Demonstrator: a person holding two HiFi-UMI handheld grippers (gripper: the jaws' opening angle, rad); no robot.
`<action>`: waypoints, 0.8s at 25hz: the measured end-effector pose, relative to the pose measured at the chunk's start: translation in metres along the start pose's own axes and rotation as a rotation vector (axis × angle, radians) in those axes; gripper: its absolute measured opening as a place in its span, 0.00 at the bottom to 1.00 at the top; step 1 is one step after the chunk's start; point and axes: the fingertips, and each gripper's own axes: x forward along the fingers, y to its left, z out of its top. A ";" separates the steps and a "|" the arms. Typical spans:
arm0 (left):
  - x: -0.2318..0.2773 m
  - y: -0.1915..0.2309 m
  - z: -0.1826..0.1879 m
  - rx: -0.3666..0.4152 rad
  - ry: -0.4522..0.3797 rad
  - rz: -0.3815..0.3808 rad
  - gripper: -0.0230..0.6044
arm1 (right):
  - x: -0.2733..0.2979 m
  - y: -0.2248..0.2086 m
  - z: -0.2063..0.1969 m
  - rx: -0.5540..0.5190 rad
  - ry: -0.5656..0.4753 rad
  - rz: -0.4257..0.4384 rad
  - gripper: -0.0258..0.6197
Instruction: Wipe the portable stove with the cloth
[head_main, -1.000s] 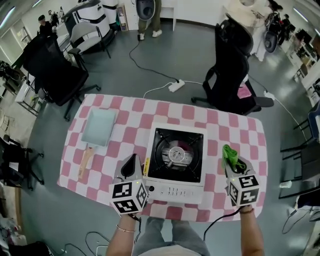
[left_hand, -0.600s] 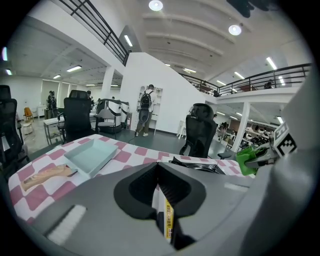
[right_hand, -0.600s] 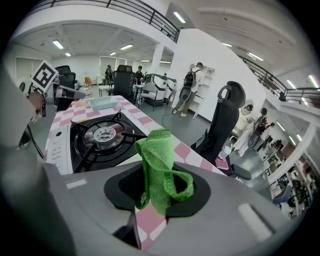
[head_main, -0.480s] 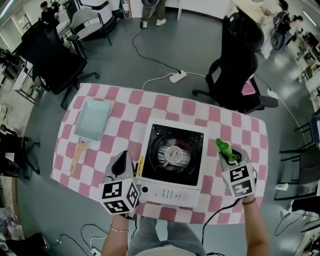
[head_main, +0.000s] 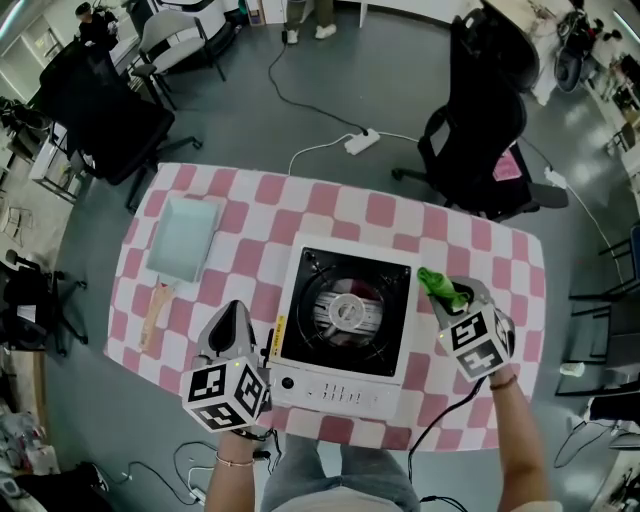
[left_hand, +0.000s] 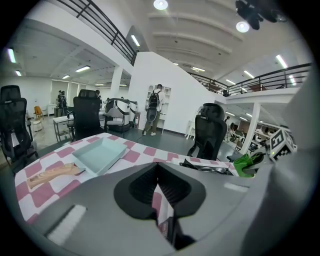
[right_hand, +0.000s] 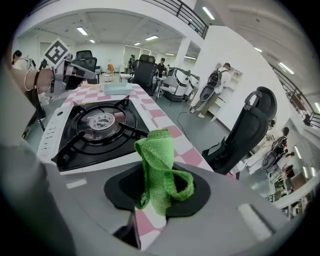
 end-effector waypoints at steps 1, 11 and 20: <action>0.001 0.000 0.001 -0.002 -0.001 0.005 0.04 | 0.003 -0.001 0.000 -0.004 0.000 0.005 0.21; 0.004 -0.002 0.000 -0.014 0.016 0.025 0.04 | 0.026 -0.011 0.004 -0.134 0.014 0.046 0.21; -0.001 0.002 0.000 -0.013 0.021 0.048 0.04 | 0.038 -0.004 0.000 -0.266 0.078 0.091 0.21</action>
